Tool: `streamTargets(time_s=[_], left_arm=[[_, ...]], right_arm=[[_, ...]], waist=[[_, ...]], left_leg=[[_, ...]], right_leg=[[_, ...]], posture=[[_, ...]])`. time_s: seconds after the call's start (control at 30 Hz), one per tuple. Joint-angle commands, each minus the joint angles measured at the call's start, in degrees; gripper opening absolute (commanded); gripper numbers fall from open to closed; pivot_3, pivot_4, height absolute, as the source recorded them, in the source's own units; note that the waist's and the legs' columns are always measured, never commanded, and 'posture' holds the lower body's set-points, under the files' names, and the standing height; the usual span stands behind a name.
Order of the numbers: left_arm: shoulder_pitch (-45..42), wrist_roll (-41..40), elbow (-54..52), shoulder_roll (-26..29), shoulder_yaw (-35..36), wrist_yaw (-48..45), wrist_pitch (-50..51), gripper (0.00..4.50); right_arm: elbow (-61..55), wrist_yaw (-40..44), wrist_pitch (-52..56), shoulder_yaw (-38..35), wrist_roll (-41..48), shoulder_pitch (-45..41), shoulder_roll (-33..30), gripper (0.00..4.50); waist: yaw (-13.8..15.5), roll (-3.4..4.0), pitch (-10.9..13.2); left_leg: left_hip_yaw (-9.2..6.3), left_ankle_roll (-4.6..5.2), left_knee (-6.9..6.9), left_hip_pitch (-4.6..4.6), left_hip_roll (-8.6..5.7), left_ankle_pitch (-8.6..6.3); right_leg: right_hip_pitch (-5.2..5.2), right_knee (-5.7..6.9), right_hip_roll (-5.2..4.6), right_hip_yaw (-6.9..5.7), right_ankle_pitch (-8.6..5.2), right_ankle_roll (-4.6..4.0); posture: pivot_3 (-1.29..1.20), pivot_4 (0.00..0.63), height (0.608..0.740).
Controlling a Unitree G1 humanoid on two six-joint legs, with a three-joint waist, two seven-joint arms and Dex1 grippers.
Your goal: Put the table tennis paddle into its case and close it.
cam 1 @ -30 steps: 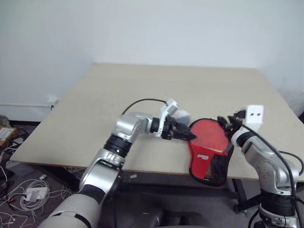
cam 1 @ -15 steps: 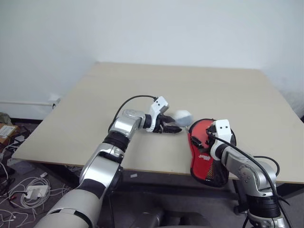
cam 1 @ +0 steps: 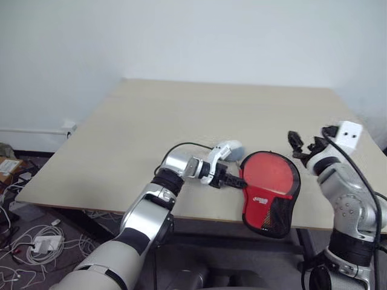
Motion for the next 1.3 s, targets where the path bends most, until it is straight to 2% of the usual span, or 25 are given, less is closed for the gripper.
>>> streamTargets(time_s=[0.03,0.3,0.4,0.47,0.63,0.7,0.9,1.07,1.3], left_arm=[[-1.2,-1.68,1.28,-2.93,3.66,4.27,1.89,3.61],[-3.12,-4.33,7.6,-6.63,12.51,11.04,4.09,3.61],[-2.89,-4.78,7.57,-6.85,13.53,11.88,4.27,3.06],[-2.74,-5.8,7.22,-7.03,14.8,12.44,4.95,2.48],[-2.68,-8.28,6.56,-7.9,18.81,14.63,7.14,0.64],[-2.7,-9.05,6.88,-8.18,20.54,16.48,7.49,0.09],[-3.12,-9.75,7.82,-6.95,23.11,21.61,11.46,0.04],[-2.47,-9.36,6.31,-4.06,22.07,23.5,16.53,0.04],[1.0,-13.42,-6.43,3.65,16.3,20.37,32.14,0.04]], right_arm=[[-0.51,-0.73,-1.33,-0.07,-0.03,-0.99,-0.51,4.48],[-0.6,-2.37,-2.18,0.58,-1.3,0.5,0.38,4.48],[-0.54,-2.74,-2.45,0.25,-1.33,0.84,0.05,4.5],[-0.18,-2.99,-2.68,-0.18,-1.46,0.84,-0.21,4.5],[0.86,-3.64,-3.33,-0.74,-1.8,0.78,-0.46,4.5],[1.13,-3.8,-3.69,-0.57,-2.0,0.88,-0.34,4.5],[1.29,-3.95,-3.91,-0.16,-2.51,1.08,-0.17,4.5],[0.85,-4.04,-3.77,0.18,-2.66,1.49,0.08,4.5],[0.56,-4.11,-3.68,0.94,-2.92,1.96,0.48,4.5]], waist=[[-0.05,0.01,-0.01],[0.18,0.02,-0.02],[0.13,0.02,-0.01],[0.11,0.02,-0.01],[0.1,0.02,-0.01],[0.12,0.02,-0.01],[0.09,0.02,-0.01],[-0.38,0.02,-0.01],[-2.08,0.03,-0.02]], left_leg=[[0.01,0.01,0.0,0.01,0.0,-0.01],[0.03,0.01,0.13,0.02,0.0,-0.01],[0.03,0.02,0.15,0.01,-0.01,0.0],[0.04,0.01,0.14,0.01,-0.02,0.0],[0.04,-0.01,0.09,0.0,-0.01,0.01],[0.03,-0.01,0.1,0.0,-0.01,0.01],[0.05,-0.01,0.11,0.0,-0.02,0.01],[0.03,-0.02,0.09,0.01,-0.01,0.02],[0.01,-0.05,-0.02,0.08,0.0,0.03]], right_leg=[[0.01,0.02,0.0,0.0,0.0,0.0],[0.1,0.01,-0.03,-0.02,0.02,0.05],[0.1,0.01,-0.03,-0.01,0.04,0.08],[0.08,0.02,-0.03,0.0,0.04,0.08],[0.03,0.02,-0.02,0.0,0.04,0.08],[0.05,0.02,-0.02,-0.01,0.04,0.08],[0.05,0.03,-0.02,0.01,0.04,0.08],[0.03,0.05,-0.01,0.01,0.04,0.08],[-0.01,0.13,0.02,0.04,0.04,0.07]], posture=[[0.0,0.0,0.74],[0.0,0.0,0.74],[0.0,0.0,0.74],[0.0,0.0,0.74],[0.0,0.0,0.74],[0.0,0.0,0.74],[0.0,0.0,0.74],[0.0,0.0,0.74],[0.0,0.0,0.74]])
